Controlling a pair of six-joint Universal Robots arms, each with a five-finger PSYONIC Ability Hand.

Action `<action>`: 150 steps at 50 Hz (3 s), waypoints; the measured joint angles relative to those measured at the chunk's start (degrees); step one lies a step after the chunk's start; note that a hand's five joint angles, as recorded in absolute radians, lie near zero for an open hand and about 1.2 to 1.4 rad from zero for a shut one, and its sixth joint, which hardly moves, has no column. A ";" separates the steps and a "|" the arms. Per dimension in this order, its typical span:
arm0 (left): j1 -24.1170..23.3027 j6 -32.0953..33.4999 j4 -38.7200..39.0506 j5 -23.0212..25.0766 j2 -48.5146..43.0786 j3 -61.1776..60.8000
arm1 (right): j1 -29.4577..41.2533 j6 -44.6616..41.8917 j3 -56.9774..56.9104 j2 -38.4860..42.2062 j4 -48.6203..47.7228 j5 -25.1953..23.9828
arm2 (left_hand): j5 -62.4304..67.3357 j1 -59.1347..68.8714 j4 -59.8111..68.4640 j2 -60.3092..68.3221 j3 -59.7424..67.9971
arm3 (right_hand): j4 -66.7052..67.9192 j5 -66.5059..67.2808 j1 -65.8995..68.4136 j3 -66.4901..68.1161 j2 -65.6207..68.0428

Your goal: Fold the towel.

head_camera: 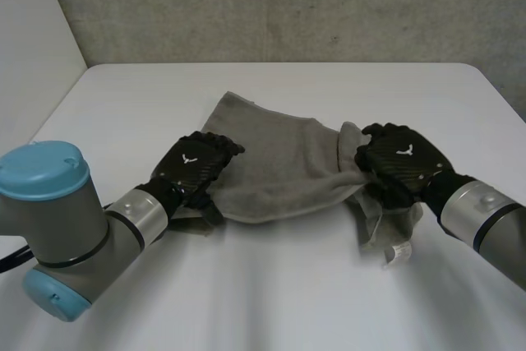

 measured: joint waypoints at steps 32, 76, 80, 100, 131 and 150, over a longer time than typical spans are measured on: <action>-6.91 -2.81 3.93 -17.97 -1.52 -3.65 | -6.83 19.55 -1.19 0.06 -0.80 0.38 | 0.00 0.00 0.00 0.00 0.00 | 0.00 -15.02 -13.57 0.00 -15.78; -2.54 -1.84 -0.38 -30.02 0.96 -5.04 | 1.09 15.83 18.58 -16.60 -10.25 7.60 | 0.14 0.00 0.00 -0.09 0.00 | 0.00 -62.02 -64.69 0.00 -67.65; -1.97 -2.02 -0.25 -30.14 0.28 -4.55 | 4.14 15.43 18.23 -13.65 -13.37 7.90 | 0.99 0.00 0.00 0.09 0.00 | 0.00 -62.02 -64.69 0.00 -67.65; -2.15 -3.23 -0.01 -30.64 -3.75 -1.67 | 14.76 7.94 13.61 0.53 -21.81 18.43 | 3.63 0.25 0.00 2.11 0.00 | 0.00 -62.02 -64.62 0.00 -67.65; -3.44 -7.30 0.34 -31.99 -10.33 3.41 | 17.25 0.84 5.19 11.72 -32.05 22.40 | 10.87 5.52 0.00 9.09 0.00 | 0.00 -4.99 -3.39 0.00 -6.40; -3.29 -12.97 0.83 -31.98 -10.49 6.92 | 16.05 1.31 4.66 7.11 -29.76 22.41 | 11.71 6.58 0.00 10.03 0.00 | 0.00 -1.84 -1.19 0.00 -3.09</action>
